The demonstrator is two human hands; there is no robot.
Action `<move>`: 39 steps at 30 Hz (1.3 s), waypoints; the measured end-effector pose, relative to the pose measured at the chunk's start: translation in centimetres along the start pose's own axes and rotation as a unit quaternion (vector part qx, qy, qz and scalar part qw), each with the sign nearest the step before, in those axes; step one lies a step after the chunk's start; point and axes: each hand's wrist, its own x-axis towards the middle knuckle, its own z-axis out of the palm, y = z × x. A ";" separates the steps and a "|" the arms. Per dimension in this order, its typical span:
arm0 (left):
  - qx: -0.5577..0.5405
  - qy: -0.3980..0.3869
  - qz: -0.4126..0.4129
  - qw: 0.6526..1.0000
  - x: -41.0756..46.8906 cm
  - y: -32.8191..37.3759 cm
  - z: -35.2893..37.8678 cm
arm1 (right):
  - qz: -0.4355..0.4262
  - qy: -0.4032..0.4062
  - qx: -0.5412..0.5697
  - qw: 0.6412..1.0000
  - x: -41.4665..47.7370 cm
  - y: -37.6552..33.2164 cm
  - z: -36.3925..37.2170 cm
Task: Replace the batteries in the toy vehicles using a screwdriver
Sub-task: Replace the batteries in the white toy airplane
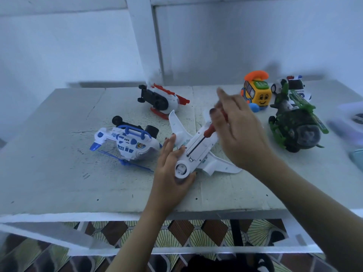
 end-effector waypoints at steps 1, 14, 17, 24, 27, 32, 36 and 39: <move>0.000 0.000 0.001 1.000 0.1 0.0 0.0 | 0.020 -0.041 0.070 0.997 0.0 0.0 -0.2; 0.004 0.004 0.001 1.000 -0.1 0.2 -0.1 | -0.049 -0.014 0.052 0.997 -0.7 -0.7 -0.6; 0.004 0.001 -0.004 1.000 -0.1 0.3 -0.1 | -0.033 -0.102 0.133 0.985 -0.4 -0.8 -1.5; 0.000 -0.003 -0.026 1.000 -0.2 0.4 -0.1 | -0.108 -0.026 0.167 0.980 -0.8 -0.6 -1.6; -0.009 -0.006 -0.027 1.000 -0.2 0.3 -0.2 | -0.115 -0.001 0.037 0.993 -0.9 -0.5 -1.5; -0.006 -0.010 -0.024 1.000 -0.1 0.3 -0.2 | -0.068 -0.139 0.155 0.976 -0.7 -0.5 -3.0; 0.003 -0.008 -0.019 1.000 -0.2 0.3 -0.3 | -0.081 -0.149 0.194 0.966 -0.6 -0.9 -3.9; -0.001 -0.015 -0.013 1.000 -0.2 0.4 -0.3 | -0.142 -0.099 0.104 0.979 -0.5 -1.2 -3.8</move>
